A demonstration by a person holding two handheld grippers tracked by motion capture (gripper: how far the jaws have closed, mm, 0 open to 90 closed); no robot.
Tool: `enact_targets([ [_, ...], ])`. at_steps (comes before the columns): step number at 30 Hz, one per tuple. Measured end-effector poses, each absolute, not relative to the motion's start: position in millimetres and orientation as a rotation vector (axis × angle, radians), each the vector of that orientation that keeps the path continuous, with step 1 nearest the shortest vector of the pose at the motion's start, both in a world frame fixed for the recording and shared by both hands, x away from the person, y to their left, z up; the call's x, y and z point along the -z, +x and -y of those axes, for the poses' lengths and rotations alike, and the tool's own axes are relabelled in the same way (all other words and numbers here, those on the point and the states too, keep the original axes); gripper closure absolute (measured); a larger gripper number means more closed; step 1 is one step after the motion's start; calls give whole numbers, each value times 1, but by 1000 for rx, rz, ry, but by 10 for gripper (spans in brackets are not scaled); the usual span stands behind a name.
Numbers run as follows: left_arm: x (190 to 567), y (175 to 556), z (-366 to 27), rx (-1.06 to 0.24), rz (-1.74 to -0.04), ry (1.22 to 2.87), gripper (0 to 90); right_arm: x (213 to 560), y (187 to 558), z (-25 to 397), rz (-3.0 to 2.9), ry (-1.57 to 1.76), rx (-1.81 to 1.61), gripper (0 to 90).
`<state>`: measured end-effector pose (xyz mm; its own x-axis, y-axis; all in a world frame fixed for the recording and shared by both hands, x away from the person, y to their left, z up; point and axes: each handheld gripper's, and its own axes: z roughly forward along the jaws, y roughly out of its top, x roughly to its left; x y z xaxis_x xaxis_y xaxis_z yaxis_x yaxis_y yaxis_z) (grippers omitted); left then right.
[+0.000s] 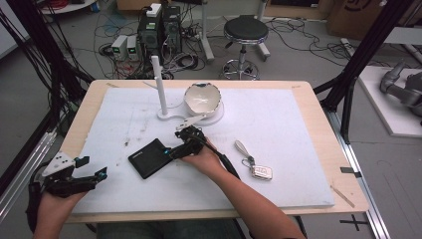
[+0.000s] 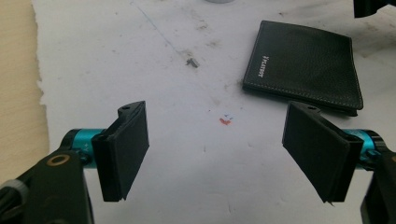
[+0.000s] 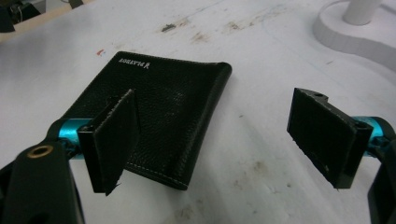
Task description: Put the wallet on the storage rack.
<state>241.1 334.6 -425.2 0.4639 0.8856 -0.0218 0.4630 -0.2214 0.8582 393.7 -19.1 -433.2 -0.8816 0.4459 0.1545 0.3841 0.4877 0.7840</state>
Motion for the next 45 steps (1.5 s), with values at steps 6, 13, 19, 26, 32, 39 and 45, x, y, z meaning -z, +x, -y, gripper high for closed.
enact_targets([
  [6, 426, 238, -336, -621, -1140, 1853, 228, 444, 395, 7, -2714, 724, -1302, 177],
  [13, 426, 239, -336, -616, -1138, 1842, 228, 449, 396, -2, -2789, 675, -1258, 363],
  [19, 426, 238, -335, -611, -1133, 1844, 228, 451, 397, 0, -2856, 707, -1314, 516],
  [26, 425, 237, -339, -619, -1138, 1833, 227, 449, 400, 4, -2856, 731, -1347, 736],
  [32, 424, 239, -337, -619, -1136, 1829, 228, 440, 392, 2, -2802, 623, -1290, 799],
  [39, 423, 247, -333, -617, -1122, 1835, 228, 421, 384, 11, -2716, 597, -1332, 838],
  [45, 422, 255, -329, -609, -1109, 1835, 228, 401, 379, 27, -2622, 575, -1372, 848],
])
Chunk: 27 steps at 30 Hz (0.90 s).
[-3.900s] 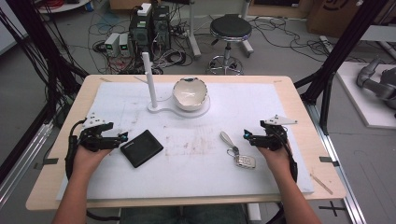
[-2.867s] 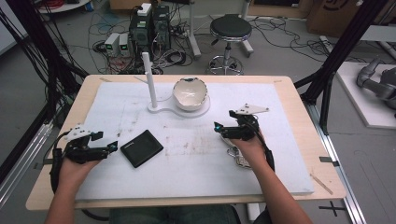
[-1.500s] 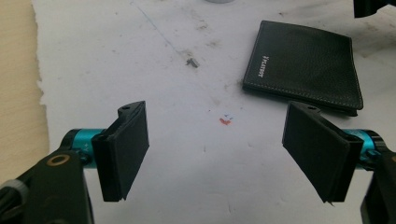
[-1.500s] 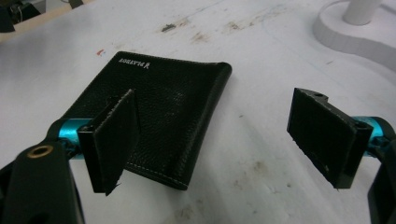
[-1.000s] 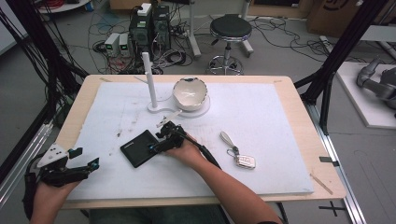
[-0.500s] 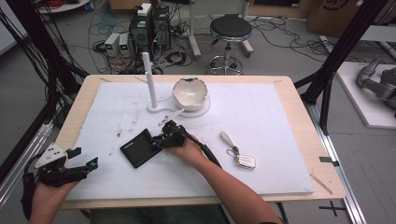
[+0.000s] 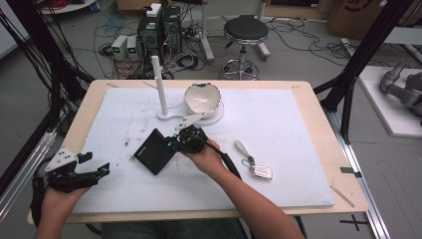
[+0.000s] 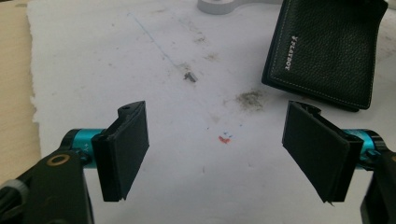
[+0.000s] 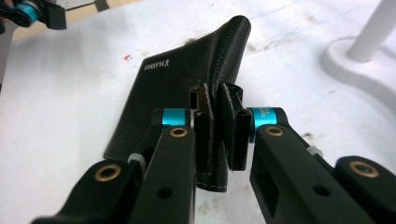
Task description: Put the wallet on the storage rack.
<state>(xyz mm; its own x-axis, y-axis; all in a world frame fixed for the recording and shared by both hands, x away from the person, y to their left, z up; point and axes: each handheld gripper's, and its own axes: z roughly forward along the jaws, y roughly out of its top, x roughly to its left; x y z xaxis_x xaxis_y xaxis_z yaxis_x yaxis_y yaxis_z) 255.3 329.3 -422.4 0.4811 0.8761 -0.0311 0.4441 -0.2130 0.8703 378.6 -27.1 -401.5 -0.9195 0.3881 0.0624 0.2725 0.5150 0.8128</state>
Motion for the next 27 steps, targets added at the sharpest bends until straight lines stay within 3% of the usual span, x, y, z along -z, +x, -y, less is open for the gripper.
enact_targets([
  [27, 409, 298, -297, -593, -991, 1848, 228, 322, 402, 85, -2371, 642, -1315, 853],
])
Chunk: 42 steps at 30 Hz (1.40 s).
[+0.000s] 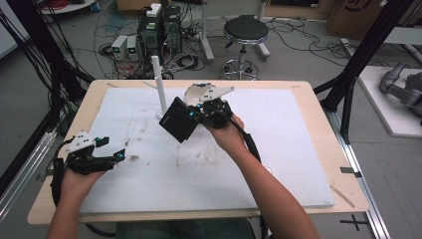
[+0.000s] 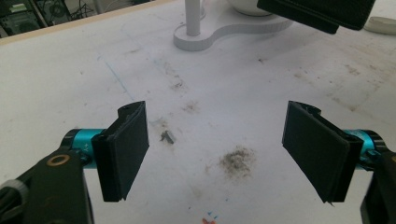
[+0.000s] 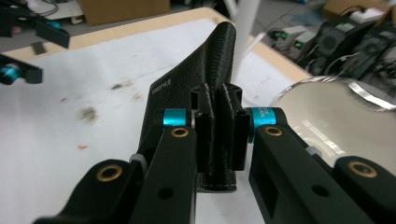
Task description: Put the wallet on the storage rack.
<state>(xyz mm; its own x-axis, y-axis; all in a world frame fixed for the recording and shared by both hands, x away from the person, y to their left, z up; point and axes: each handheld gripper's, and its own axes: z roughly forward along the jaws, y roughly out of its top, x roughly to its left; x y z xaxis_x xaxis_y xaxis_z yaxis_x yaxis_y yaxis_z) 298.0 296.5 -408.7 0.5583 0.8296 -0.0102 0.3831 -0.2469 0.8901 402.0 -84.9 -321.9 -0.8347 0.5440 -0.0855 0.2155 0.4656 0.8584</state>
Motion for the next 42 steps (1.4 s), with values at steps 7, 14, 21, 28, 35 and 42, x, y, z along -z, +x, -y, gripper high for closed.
enact_targets([
  [7, 410, 301, -295, -588, -987, 1862, 228, 303, 420, 96, -2322, 673, -1272, 853],
  [14, 411, 302, -298, -591, -998, 1857, 228, 288, 444, 103, -2272, 696, -1208, 853],
  [21, 412, 302, -298, -593, -1002, 1859, 228, 286, 464, 110, -2237, 741, -1171, 853],
  [28, 413, 302, -296, -591, -995, 1868, 228, 291, 475, 113, -2229, 765, -1132, 852],
  [35, 415, 302, -296, -587, -1001, 1872, 228, 295, 484, 119, -2215, 792, -1117, 852],
  [42, 415, 302, -295, -586, -1006, 1870, 227, 299, 488, 122, -2210, 784, -1069, 852],
])
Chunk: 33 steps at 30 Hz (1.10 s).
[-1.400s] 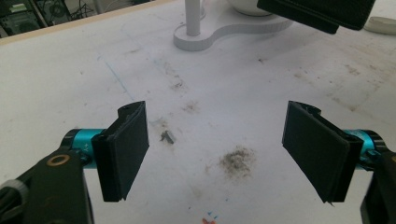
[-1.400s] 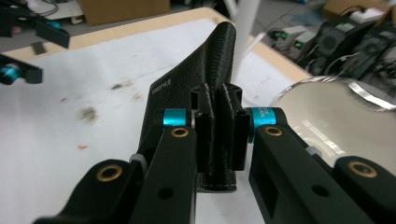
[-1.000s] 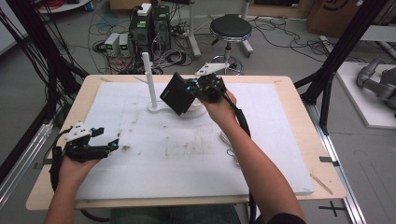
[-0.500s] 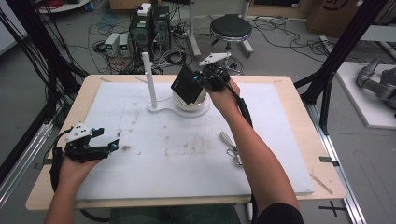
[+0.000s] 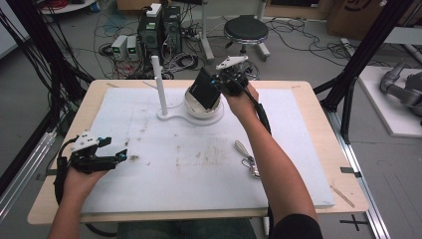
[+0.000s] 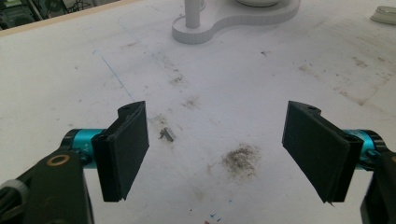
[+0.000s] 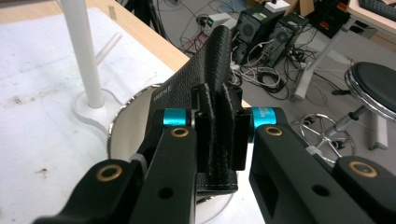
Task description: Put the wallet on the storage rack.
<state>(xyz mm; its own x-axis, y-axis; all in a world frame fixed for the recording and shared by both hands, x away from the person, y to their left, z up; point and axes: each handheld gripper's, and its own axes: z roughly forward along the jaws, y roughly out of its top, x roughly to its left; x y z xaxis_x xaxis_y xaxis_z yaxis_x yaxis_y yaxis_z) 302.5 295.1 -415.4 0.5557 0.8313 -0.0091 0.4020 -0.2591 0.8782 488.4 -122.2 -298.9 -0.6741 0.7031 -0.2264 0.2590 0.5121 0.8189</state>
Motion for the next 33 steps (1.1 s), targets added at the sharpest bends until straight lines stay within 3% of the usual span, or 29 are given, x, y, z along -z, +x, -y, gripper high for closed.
enact_targets([
  [21, 417, 303, -296, -575, -1011, 1868, 227, 321, 496, 103, -2269, 739, -944, 837],
  [23, 418, 304, -296, -572, -1008, 1871, 228, 324, 497, 100, -2295, 755, -934, 802],
  [25, 418, 304, -296, -571, -1009, 1871, 228, 325, 496, 99, -2300, 765, -933, 663],
  [29, 418, 305, -296, -566, -1007, 1870, 228, 318, 492, 105, -2290, 789, -972, 500],
  [33, 417, 305, -296, -565, -1005, 1871, 228, 313, 481, 116, -2281, 796, -1002, 421],
])
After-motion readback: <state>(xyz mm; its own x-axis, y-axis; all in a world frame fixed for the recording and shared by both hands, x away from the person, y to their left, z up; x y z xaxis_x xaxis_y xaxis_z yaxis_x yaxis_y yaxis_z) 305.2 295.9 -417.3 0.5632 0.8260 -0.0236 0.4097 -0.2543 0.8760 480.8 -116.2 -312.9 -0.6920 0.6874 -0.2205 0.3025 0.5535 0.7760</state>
